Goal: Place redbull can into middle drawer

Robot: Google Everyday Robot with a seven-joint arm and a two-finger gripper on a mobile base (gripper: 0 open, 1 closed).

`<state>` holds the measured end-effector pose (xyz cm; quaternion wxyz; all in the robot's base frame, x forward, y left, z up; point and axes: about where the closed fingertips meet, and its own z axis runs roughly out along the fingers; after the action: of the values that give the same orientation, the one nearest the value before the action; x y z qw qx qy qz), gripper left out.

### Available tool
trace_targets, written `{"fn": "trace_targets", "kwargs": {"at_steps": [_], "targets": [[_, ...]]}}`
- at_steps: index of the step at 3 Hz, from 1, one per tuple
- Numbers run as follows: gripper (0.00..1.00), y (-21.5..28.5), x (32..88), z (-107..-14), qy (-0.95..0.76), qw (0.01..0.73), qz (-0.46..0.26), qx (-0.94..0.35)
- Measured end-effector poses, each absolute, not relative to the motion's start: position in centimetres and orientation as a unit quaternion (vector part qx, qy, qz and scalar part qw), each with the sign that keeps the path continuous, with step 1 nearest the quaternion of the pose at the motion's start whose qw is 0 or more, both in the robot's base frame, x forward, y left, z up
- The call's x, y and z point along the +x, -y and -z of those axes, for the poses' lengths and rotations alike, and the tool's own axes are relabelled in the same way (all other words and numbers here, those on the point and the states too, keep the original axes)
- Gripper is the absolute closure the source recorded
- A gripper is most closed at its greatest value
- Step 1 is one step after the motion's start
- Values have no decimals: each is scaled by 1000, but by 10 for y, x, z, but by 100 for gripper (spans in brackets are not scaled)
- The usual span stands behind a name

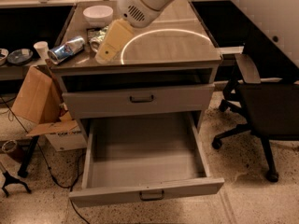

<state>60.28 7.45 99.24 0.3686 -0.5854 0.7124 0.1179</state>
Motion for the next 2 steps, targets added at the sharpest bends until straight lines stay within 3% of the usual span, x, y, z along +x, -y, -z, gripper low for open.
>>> {"fn": "trace_targets", "kwargs": {"at_steps": [2], "targets": [[0, -126, 614, -992, -611, 427, -158, -647]]}}
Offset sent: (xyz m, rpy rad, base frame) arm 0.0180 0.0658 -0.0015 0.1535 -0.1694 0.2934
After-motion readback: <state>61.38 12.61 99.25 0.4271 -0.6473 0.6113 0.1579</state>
